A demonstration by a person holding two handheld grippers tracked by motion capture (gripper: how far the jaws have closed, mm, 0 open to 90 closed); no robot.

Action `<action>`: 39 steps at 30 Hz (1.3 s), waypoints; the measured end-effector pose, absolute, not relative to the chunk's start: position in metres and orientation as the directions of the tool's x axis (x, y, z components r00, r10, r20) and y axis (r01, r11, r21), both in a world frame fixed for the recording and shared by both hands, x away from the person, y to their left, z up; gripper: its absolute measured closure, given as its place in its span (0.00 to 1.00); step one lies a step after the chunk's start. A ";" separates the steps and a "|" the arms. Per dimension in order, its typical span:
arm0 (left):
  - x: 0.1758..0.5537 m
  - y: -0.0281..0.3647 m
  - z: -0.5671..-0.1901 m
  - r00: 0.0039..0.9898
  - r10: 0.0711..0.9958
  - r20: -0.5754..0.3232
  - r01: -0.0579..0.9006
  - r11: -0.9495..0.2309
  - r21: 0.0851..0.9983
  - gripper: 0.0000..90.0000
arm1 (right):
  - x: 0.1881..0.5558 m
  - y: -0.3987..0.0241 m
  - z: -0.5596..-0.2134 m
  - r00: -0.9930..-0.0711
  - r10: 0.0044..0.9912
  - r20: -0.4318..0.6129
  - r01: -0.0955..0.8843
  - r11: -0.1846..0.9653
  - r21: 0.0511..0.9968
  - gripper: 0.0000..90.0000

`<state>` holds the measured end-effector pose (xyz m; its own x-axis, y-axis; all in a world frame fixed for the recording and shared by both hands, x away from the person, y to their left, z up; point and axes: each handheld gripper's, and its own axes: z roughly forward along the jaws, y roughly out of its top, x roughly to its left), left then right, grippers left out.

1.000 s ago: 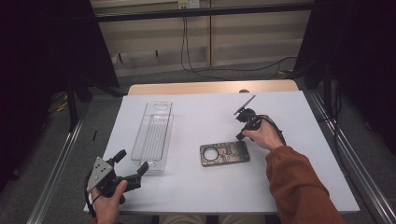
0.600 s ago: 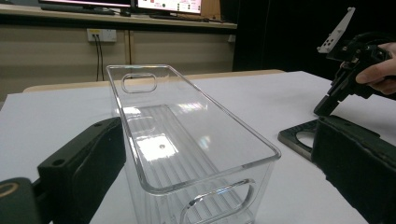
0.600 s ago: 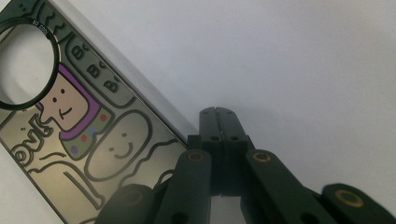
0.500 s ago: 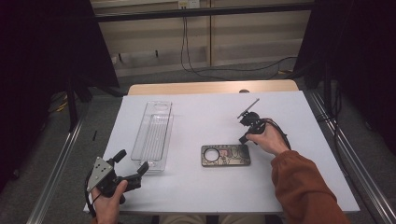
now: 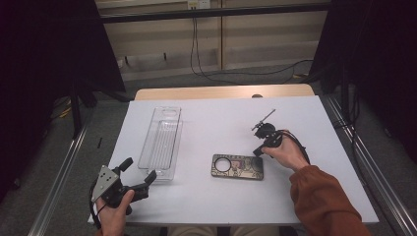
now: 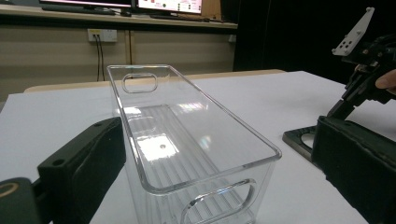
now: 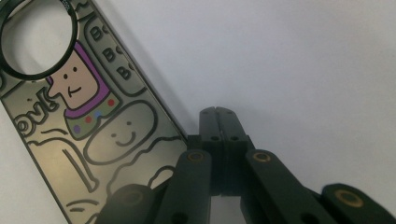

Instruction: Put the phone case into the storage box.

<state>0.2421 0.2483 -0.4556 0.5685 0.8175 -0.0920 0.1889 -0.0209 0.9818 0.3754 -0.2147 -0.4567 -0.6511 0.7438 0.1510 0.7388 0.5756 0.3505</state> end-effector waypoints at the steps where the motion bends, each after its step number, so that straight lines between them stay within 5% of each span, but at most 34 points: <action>1: 0.242 0.248 -0.456 0.569 0.817 -0.092 0.190 -0.021 0.982 0.04 | 0.374 -0.215 -0.457 -0.647 0.746 0.158 0.743 0.569 0.353 1.00; 39: 0.243 0.249 -0.456 0.570 0.817 -0.087 0.190 -0.028 0.981 0.04 | 0.340 -0.212 -0.458 -0.696 0.691 0.195 0.703 0.600 0.381 1.00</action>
